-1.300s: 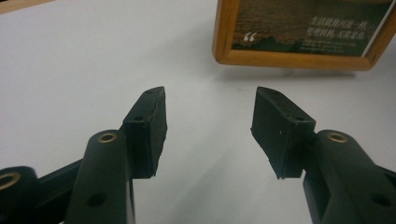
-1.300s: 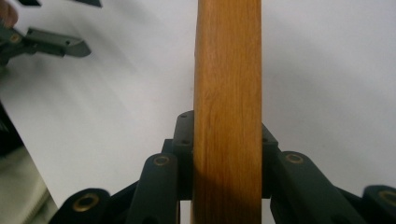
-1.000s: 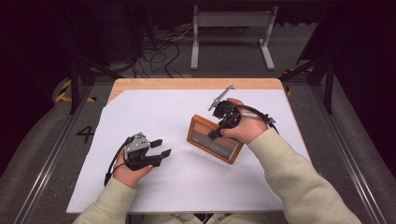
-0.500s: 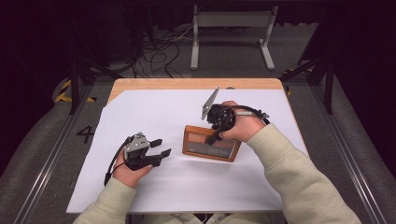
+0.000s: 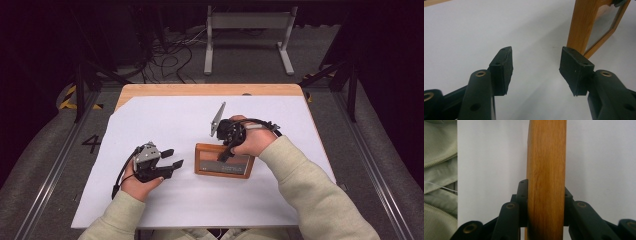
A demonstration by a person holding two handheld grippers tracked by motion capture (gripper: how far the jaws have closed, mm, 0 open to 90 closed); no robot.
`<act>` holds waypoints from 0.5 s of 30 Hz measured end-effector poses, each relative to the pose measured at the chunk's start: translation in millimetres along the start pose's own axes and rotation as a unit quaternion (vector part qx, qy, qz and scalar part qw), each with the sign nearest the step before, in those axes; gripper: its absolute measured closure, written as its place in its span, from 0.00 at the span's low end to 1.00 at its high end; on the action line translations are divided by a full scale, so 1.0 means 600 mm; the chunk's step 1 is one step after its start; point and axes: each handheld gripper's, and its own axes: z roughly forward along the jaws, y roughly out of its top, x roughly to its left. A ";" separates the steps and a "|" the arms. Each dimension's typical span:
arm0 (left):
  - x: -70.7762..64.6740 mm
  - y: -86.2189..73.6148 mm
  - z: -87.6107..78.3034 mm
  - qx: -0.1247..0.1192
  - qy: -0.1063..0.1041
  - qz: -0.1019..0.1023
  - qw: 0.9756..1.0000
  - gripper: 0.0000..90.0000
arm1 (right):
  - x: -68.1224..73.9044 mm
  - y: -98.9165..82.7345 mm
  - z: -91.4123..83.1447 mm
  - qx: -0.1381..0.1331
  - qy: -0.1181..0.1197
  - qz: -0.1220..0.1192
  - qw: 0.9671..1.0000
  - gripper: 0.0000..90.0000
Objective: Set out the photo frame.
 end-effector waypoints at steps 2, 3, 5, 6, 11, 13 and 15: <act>0.000 0.000 0.000 0.001 0.000 0.001 1.000 0.49 | 0.001 0.001 0.002 0.001 0.002 -0.006 1.000 0.79; 0.000 0.000 0.000 0.001 0.000 0.000 1.000 0.49 | 0.001 0.001 0.004 0.000 0.005 -0.013 1.000 0.79; 0.000 0.000 0.000 0.001 0.000 0.000 1.000 0.49 | 0.002 0.003 0.007 0.000 0.010 -0.026 1.000 0.79; 0.000 0.000 0.000 0.001 -0.001 0.000 1.000 0.49 | 0.003 0.004 0.008 -0.001 0.011 -0.028 1.000 0.79; 0.000 0.000 0.000 0.002 -0.001 0.000 1.000 0.49 | -0.003 0.003 0.008 -0.006 0.001 -0.012 1.000 0.79; 0.000 0.000 0.000 0.002 -0.001 0.001 1.000 0.49 | -0.007 0.001 0.007 -0.013 -0.002 -0.005 1.000 0.78; 0.000 0.000 0.000 0.002 0.000 0.001 1.000 0.49 | -0.010 -0.001 0.006 -0.022 -0.008 -0.003 1.000 0.75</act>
